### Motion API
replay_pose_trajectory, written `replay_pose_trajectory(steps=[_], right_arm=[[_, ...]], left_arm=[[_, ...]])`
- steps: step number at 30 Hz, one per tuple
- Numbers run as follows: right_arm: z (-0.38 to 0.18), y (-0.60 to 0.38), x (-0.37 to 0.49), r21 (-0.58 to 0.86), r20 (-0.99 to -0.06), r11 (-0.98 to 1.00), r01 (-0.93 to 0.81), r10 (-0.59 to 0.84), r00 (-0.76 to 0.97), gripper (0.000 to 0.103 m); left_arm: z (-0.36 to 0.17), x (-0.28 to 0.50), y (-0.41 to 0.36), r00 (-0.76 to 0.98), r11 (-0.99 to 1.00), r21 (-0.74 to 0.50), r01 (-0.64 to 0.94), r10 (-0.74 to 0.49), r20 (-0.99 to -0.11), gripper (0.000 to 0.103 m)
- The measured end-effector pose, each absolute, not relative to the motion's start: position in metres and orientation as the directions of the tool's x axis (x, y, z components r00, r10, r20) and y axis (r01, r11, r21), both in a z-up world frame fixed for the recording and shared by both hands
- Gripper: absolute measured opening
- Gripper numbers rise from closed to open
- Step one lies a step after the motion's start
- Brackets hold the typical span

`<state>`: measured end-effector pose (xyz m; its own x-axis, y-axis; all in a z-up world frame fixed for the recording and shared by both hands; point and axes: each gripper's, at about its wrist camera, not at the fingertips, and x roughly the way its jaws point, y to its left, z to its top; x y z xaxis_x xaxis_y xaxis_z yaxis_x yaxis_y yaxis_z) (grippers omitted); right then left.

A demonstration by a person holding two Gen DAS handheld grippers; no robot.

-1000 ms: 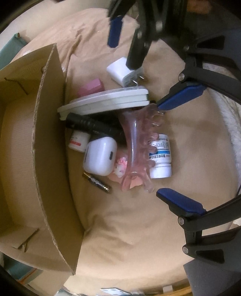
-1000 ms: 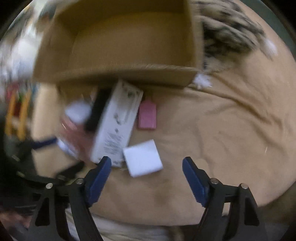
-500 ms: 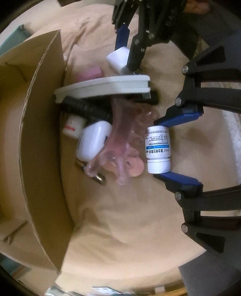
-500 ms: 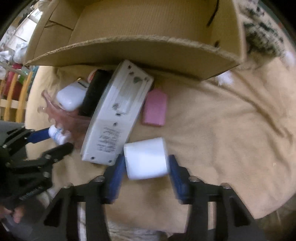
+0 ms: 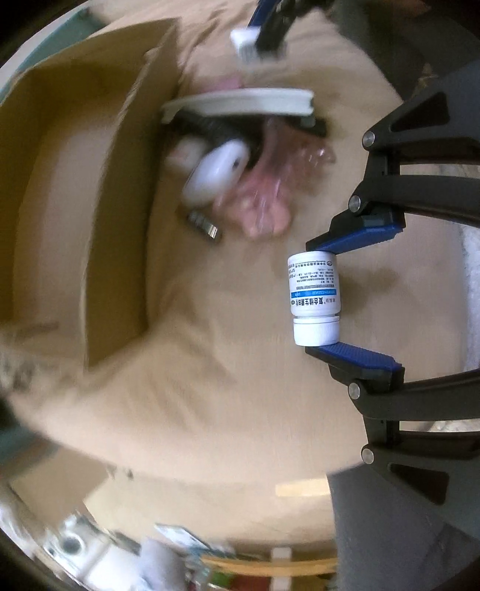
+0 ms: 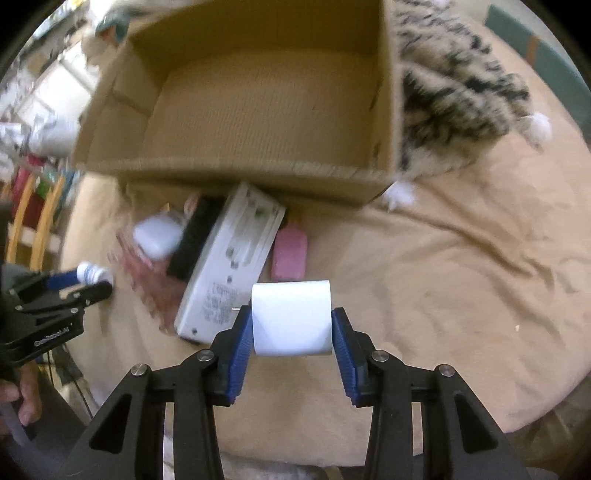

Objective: Organize rigid objects
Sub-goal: 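Carry the pill bottle and charger into the box and open both tools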

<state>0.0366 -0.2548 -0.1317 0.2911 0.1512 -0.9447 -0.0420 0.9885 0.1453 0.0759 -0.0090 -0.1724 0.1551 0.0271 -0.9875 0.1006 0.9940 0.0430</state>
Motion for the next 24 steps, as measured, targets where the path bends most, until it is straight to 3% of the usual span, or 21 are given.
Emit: replay_pose_trajectory(steps=[5, 15, 24], right_arm=[[-0.099, -0.269, 0.029, 0.201, -0.881, 0.98, -0.005, 0.183, 0.436, 0.044], [-0.036, -0.285, 0.034, 0.327, -0.662, 0.945, -0.015, 0.241, 0.71, 0.044], [-0.049, -0.286, 0.081, 0.299, -0.694, 0.954, -0.004, 0.22, 0.686, 0.044]], left_arm=[[-0.137, 0.081, 0.015, 0.251, 0.998, 0.058, 0.038, 0.046, -0.967, 0.043], [-0.05, 0.094, 0.015, 0.473, 1.0, 0.028, 0.005, 0.022, -0.881, 0.043], [-0.031, 0.125, -0.017, 0.515, 0.996, 0.048, 0.07, 0.005, -0.857, 0.043]])
